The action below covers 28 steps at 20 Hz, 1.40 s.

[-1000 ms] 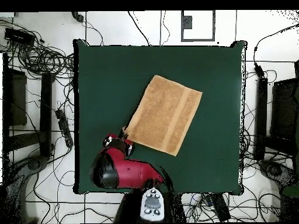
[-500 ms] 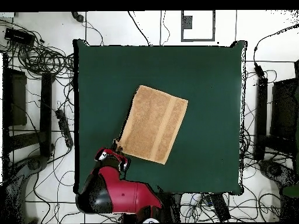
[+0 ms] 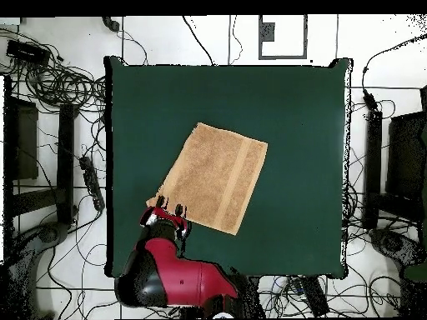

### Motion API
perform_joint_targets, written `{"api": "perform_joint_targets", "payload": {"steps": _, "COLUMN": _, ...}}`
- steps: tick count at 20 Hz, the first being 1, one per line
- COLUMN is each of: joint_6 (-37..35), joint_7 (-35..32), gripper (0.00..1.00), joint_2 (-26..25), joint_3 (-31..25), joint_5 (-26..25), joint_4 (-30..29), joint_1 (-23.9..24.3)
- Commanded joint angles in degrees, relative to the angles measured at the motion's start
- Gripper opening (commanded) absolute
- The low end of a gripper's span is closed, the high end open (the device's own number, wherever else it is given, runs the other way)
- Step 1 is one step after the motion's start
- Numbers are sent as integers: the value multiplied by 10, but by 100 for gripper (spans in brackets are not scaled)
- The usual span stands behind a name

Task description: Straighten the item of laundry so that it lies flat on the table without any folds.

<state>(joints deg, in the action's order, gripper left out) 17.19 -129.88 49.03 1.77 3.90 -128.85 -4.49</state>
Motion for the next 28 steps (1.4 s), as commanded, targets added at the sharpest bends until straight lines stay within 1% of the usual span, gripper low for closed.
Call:
{"api": "perform_joint_targets", "payload": {"steps": 1, "joint_6": -34, "joint_7": -66, "gripper": 100, "joint_2": -50, "joint_3": 8, "joint_5": 47, "joint_4": 50, "joint_1": -31}}
{"api": "perform_joint_targets", "payload": {"steps": 2, "joint_6": -73, "joint_7": -50, "gripper": 100, "joint_2": -41, "joint_3": 27, "joint_5": 59, "joint_4": 64, "joint_1": -40}}
{"api": "perform_joint_targets", "payload": {"steps": 4, "joint_6": -170, "joint_7": -11, "gripper": 100, "joint_2": -6, "joint_3": 75, "joint_5": 62, "joint_4": 98, "joint_1": -53}}
{"api": "perform_joint_targets", "payload": {"steps": 6, "joint_6": -247, "joint_7": 22, "gripper": 100, "joint_2": 30, "joint_3": 103, "joint_5": 35, "joint_4": 138, "joint_1": -41}}
{"api": "perform_joint_targets", "payload": {"steps": 9, "joint_6": -304, "joint_7": 50, "gripper": 100, "joint_2": 57, "joint_3": 93, "joint_5": -5, "joint_4": 174, "joint_1": 2}}
{"api": "perform_joint_targets", "payload": {"steps": 10, "joint_6": -316, "joint_7": 49, "gripper": 100, "joint_2": 57, "joint_3": 98, "joint_5": -11, "joint_4": 185, "joint_1": 4}}
{"api": "perform_joint_targets", "payload": {"steps": 11, "joint_6": -321, "joint_7": 50, "gripper": 100, "joint_2": 56, "joint_3": 97, "joint_5": -21, "joint_4": 195, "joint_1": 10}}
{"api": "perform_joint_targets", "payload": {"steps": 14, "joint_6": -327, "joint_7": 53, "gripper": 100, "joint_2": 43, "joint_3": 65, "joint_5": -45, "joint_4": 215, "joint_1": 44}}
{"api": "perform_joint_targets", "payload": {"steps": 16, "joint_6": -321, "joint_7": 49, "gripper": 100, "joint_2": 25, "joint_3": 47, "joint_5": -61, "joint_4": 231, "joint_1": 62}}
{"api": "perform_joint_targets", "payload": {"steps": 19, "joint_6": -324, "joint_7": 47, "gripper": 100, "joint_2": -7, "joint_3": 34, "joint_5": -83, "joint_4": 268, "joint_1": 76}}
{"api": "perform_joint_targets", "payload": {"steps": 22, "joint_6": -301, "joint_7": 49, "gripper": 100, "joint_2": -46, "joint_3": 6, "joint_5": -105, "joint_4": 294, "joint_1": 101}}
{"api": "perform_joint_targets", "payload": {"steps": 23, "joint_6": -297, "joint_7": 50, "gripper": 100, "joint_2": -55, "joint_3": -8, "joint_5": -110, "joint_4": 297, "joint_1": 113}}
{"api": "perform_joint_targets", "payload": {"steps": 28, "joint_6": -264, "joint_7": 46, "gripper": 100, "joint_2": -97, "joint_3": -43, "joint_5": -142, "joint_4": 327, "joint_1": 145}}
